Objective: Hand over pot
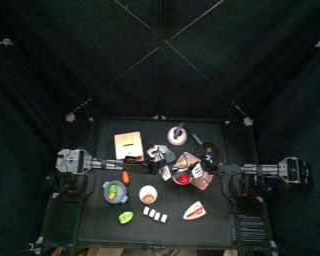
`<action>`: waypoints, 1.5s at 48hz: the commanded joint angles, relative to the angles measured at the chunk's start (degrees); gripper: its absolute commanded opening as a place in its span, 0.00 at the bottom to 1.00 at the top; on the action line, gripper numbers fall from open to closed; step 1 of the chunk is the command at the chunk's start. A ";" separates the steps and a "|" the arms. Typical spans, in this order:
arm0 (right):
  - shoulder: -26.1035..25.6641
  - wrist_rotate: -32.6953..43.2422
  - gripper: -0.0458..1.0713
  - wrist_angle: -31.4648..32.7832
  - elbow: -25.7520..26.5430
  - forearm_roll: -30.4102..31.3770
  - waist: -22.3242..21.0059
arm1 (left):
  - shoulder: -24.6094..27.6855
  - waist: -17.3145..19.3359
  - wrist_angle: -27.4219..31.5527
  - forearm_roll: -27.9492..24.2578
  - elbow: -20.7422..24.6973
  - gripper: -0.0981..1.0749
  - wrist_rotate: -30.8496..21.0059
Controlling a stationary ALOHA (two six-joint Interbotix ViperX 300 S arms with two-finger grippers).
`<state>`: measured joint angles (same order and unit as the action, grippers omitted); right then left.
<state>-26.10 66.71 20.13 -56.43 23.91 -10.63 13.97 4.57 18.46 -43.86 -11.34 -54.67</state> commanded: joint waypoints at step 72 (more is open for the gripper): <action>-0.53 0.09 0.33 -0.62 2.99 0.18 0.35 | 1.67 0.62 3.87 0.44 3.52 0.52 0.09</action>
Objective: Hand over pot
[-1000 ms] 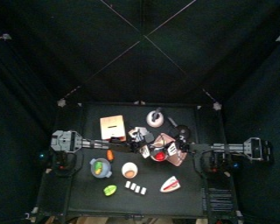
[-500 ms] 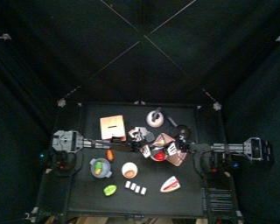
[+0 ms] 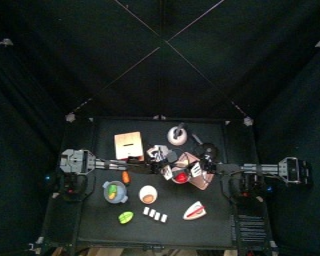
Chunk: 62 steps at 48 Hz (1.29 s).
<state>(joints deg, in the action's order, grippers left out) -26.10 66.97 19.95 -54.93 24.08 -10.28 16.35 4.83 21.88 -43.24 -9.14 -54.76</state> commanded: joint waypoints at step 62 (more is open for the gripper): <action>-1.14 -0.35 0.65 -0.44 0.97 1.32 0.53 | -1.49 0.18 1.32 1.93 0.62 0.41 0.26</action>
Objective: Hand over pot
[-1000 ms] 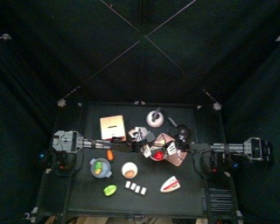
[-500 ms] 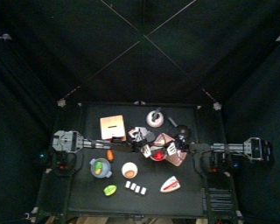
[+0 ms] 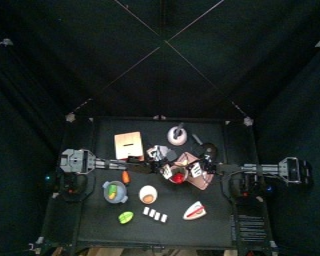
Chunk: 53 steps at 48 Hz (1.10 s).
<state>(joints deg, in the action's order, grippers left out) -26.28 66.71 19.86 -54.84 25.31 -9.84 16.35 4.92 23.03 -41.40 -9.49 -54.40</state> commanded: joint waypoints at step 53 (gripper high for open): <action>-6.59 0.18 0.65 1.05 -2.11 -0.18 0.09 | -4.22 -0.79 -0.97 1.14 2.99 0.41 -0.09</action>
<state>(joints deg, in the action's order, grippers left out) -32.26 66.80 21.18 -57.39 25.14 -9.76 15.21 3.96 22.32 -40.17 -8.70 -54.32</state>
